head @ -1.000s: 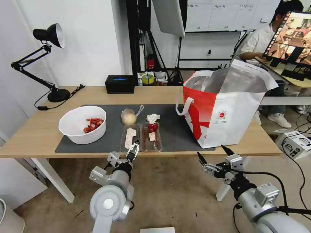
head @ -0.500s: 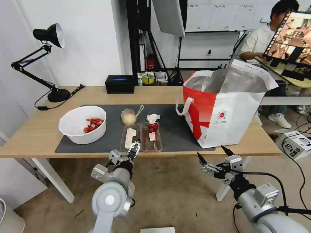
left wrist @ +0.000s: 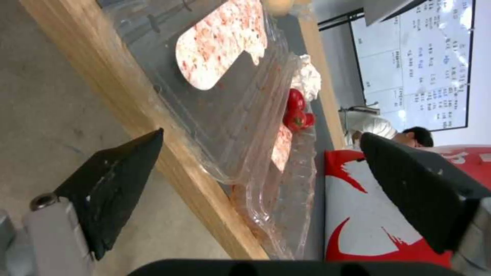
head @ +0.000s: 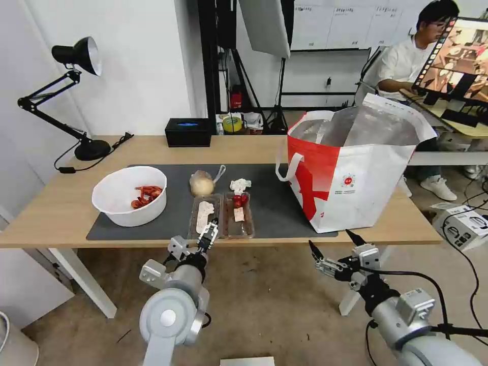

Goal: Pick up the trash from the table and place it into the takeout bag.

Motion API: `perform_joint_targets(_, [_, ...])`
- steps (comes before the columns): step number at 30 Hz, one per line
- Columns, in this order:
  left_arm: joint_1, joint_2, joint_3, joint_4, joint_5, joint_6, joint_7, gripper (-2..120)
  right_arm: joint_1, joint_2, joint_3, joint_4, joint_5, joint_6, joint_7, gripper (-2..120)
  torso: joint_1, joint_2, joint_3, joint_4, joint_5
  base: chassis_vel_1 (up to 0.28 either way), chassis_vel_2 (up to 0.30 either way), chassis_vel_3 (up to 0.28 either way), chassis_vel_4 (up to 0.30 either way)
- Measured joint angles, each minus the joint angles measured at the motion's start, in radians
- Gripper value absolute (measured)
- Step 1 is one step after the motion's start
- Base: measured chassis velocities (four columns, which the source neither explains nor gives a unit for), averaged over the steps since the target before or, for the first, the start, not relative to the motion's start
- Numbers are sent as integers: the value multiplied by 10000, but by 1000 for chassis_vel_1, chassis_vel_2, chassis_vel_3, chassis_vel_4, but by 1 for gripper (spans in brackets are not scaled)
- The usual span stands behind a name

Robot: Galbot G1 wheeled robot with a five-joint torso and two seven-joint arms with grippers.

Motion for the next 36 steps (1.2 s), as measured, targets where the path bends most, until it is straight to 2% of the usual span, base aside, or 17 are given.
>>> perform_joint_targets(25, [-131, -4, -49, -110, -476, -234, 98, 100, -216, 60, 62, 168, -109, 41, -9, 100, 0, 0, 0, 0, 0, 0, 0, 0, 0])
perform_joint_targets(36, [-83, -5, -185, -258, -597, -255, 336, 100, -249, 66, 60, 228, -130, 52, -9, 100, 0, 0, 0, 0, 0, 0, 0, 0, 0])
